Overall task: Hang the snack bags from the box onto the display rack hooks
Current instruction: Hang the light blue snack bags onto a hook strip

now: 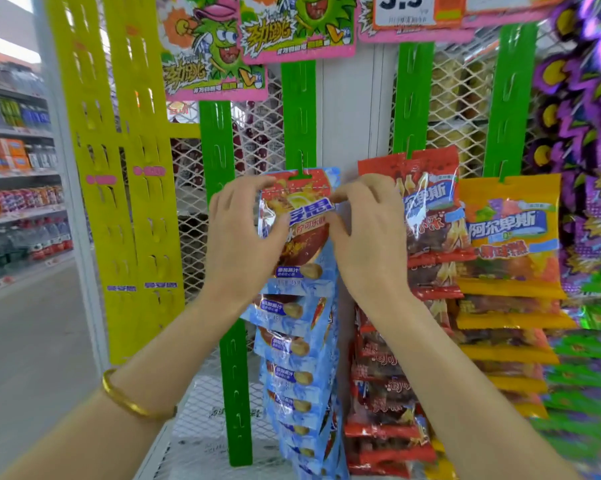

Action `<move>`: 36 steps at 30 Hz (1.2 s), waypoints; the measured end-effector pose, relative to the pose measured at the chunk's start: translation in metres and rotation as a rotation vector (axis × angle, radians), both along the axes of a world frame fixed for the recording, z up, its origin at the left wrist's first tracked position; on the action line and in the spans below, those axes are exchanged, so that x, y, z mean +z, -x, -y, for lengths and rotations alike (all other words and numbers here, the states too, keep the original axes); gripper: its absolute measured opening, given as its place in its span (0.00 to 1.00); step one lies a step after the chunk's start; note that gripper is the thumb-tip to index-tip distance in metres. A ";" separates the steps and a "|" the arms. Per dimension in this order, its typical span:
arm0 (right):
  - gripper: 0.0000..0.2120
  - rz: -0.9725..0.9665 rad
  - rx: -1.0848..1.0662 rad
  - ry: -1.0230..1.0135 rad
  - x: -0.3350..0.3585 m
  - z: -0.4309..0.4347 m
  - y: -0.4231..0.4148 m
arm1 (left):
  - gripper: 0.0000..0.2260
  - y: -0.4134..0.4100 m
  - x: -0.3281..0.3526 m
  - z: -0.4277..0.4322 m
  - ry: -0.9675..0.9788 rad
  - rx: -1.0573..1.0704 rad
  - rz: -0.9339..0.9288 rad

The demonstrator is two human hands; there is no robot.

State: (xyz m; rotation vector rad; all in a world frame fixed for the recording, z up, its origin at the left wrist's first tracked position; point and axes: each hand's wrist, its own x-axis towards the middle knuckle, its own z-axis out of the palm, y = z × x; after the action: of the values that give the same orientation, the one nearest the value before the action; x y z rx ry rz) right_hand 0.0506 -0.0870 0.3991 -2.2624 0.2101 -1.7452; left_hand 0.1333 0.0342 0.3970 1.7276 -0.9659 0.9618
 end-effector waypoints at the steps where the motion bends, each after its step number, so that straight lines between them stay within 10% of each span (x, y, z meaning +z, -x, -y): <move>1: 0.08 0.029 0.021 0.004 -0.010 -0.002 0.009 | 0.18 0.007 -0.012 -0.003 0.007 0.011 0.039; 13: 0.05 -0.154 0.234 -0.348 -0.050 -0.013 0.015 | 0.21 -0.010 -0.050 0.002 0.007 -0.173 -0.615; 36: 0.04 -0.178 0.232 -0.406 -0.050 -0.010 0.022 | 0.03 0.023 -0.053 -0.004 0.008 -0.256 -0.497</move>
State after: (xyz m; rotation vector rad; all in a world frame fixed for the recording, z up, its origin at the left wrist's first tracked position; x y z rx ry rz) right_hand 0.0286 -0.0770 0.3492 -2.0465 0.2947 -1.2551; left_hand 0.1102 0.0379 0.3438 1.6730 -0.8203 0.3432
